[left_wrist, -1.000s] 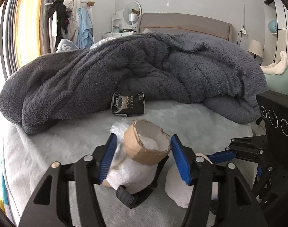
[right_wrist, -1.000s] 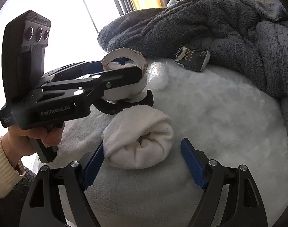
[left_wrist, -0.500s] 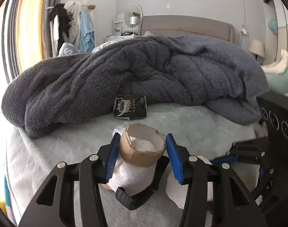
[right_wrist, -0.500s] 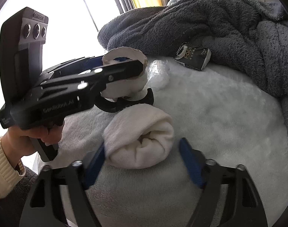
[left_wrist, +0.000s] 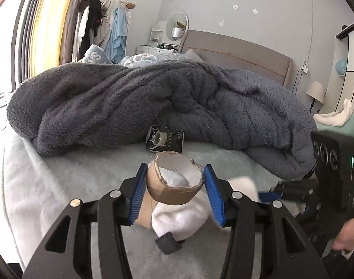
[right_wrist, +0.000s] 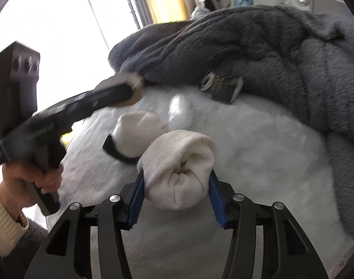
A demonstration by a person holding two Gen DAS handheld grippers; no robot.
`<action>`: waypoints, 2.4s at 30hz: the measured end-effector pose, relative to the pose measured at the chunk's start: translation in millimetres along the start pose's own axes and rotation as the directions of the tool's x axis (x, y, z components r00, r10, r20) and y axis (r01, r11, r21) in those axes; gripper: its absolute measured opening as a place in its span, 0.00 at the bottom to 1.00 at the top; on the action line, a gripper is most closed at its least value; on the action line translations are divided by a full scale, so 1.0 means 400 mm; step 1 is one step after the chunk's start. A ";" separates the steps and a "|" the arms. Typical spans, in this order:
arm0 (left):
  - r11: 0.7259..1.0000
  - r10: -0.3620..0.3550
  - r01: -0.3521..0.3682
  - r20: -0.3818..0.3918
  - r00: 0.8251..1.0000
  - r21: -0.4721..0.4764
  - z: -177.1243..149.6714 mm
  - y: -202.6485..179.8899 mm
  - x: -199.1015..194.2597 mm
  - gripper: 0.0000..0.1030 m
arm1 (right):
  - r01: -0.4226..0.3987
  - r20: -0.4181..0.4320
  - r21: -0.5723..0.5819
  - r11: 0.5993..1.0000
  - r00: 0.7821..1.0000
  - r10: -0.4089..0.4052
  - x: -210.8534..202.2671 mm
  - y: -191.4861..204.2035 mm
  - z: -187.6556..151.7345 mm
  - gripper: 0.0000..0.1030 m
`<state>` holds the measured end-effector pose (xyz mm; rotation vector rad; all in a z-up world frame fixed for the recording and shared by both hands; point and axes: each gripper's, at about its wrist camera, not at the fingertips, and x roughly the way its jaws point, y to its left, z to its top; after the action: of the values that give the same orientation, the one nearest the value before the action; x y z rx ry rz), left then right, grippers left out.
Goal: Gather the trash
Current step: 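Lift the cardboard core and sock and carry both over the black bin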
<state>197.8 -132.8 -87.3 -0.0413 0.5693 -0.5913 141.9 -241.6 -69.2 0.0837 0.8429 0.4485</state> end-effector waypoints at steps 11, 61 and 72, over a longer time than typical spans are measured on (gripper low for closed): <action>0.998 0.033 -0.034 -0.032 0.999 -0.044 -0.023 0.068 -0.062 0.50 | 0.020 0.092 0.019 1.000 0.996 -0.022 -0.036 0.052 0.068 0.50; 0.848 0.417 -0.501 -0.367 0.831 -0.174 -0.281 0.594 -0.389 0.51 | -0.212 -0.042 -0.198 0.957 0.977 0.208 0.257 0.666 0.191 0.50; 0.820 0.363 -0.531 -0.521 0.772 -0.215 -0.393 0.695 -0.420 0.51 | -0.250 -0.122 -0.246 0.937 0.967 0.226 0.336 0.781 0.162 0.50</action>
<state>145.2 208.5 -191.5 -0.0992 1.1116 0.0008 157.9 103.1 -43.3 -0.0788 0.8614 0.7931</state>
